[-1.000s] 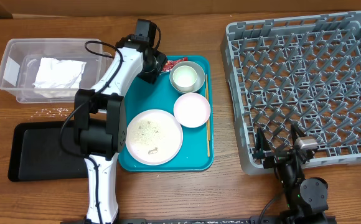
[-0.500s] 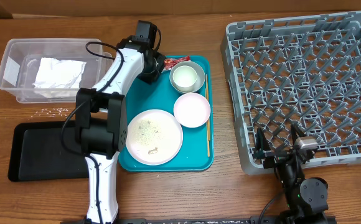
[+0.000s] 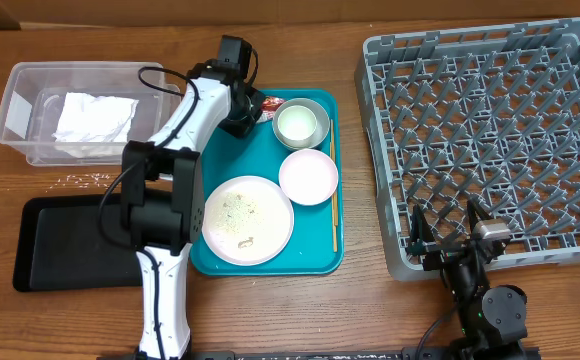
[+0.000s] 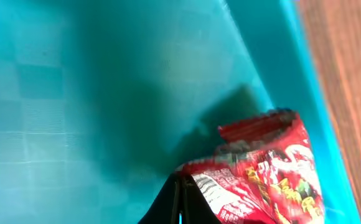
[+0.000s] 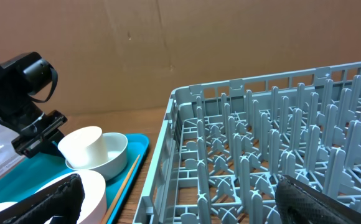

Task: Sort waste into correct bins and load items into the dishwasher
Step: 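Carry the red wrapper left and drop it into the clear bin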

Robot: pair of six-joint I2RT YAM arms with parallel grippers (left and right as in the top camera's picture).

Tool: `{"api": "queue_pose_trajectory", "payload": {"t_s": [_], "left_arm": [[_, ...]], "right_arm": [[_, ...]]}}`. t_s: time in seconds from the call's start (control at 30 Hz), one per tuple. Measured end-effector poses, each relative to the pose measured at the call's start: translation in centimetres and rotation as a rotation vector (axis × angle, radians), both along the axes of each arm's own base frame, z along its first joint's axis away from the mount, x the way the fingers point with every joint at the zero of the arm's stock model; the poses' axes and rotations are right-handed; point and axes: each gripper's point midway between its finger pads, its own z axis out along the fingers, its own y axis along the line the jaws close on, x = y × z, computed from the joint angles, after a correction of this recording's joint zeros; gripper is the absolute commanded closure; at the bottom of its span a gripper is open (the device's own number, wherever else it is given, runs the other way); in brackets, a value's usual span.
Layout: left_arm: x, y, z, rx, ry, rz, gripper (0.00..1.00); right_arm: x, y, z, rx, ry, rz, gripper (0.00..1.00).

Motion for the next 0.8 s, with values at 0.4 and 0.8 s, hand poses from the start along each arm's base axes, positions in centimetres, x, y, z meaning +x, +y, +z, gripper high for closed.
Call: {"api": "queue_pose_trajectory", "payload": {"t_s": [0.4, 0.8], "left_arm": [[1.0, 5.5, 17.1, 0.156, -0.357, 0.017, 0.96], [-3.1, 17.6, 21.2, 0.381, -0.311, 0.236, 0.96]], "right_arm": [[0.0, 0.0, 0.0, 0.0, 0.0, 0.0, 0.0], [0.0, 0.0, 0.0, 0.0, 0.0, 0.0, 0.0]]}}
